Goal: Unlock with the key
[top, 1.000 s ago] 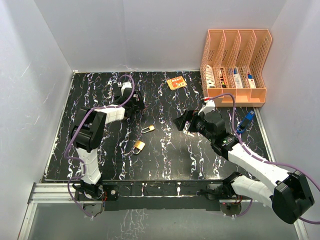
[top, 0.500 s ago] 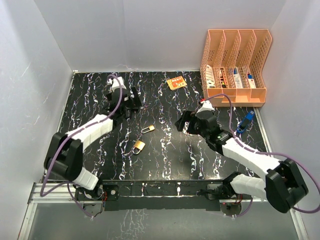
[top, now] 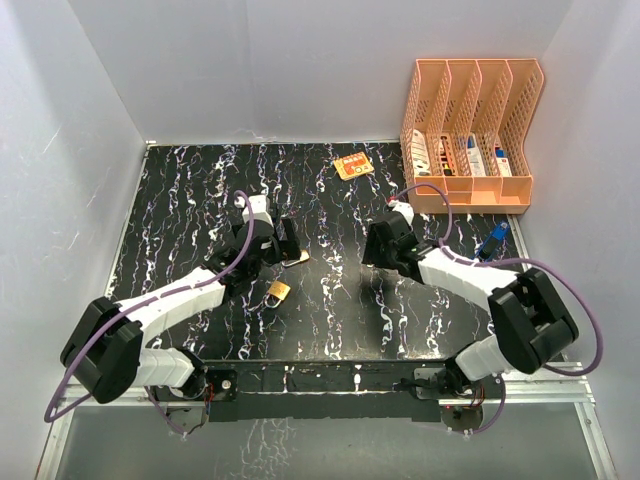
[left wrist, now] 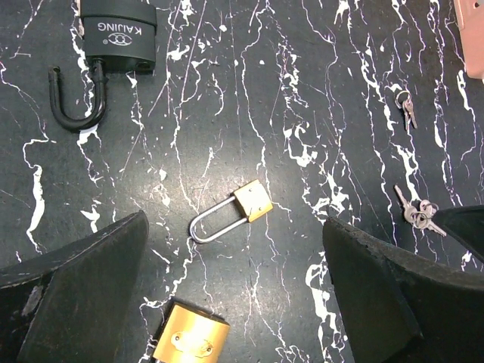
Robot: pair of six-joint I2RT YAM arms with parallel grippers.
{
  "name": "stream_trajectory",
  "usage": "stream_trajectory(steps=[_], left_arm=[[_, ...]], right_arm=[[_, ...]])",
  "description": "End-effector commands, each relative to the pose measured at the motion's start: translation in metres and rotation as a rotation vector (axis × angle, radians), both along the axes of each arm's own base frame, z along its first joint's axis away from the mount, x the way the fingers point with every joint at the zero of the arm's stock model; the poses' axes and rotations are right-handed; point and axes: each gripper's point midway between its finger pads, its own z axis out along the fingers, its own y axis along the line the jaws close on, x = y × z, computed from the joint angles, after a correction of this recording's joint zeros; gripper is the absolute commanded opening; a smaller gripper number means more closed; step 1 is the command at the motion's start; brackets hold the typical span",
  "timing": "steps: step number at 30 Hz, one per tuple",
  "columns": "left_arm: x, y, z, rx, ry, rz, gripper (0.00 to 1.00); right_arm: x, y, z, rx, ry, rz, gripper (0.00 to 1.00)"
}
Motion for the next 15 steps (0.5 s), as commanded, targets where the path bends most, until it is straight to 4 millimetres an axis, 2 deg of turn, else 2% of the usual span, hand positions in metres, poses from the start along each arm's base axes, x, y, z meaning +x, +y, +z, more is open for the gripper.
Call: stream_trajectory(steps=[1, 15], left_arm=[[0.002, 0.004, 0.017, -0.021, -0.048, 0.018, 0.98], [0.003, -0.002, 0.012, -0.032, -0.045, -0.004, 0.98]], right_arm=[[0.021, 0.001, 0.009, 0.005, -0.025, -0.025, 0.48], [0.029, -0.005, -0.010, 0.033, 0.018, -0.026, 0.32]])
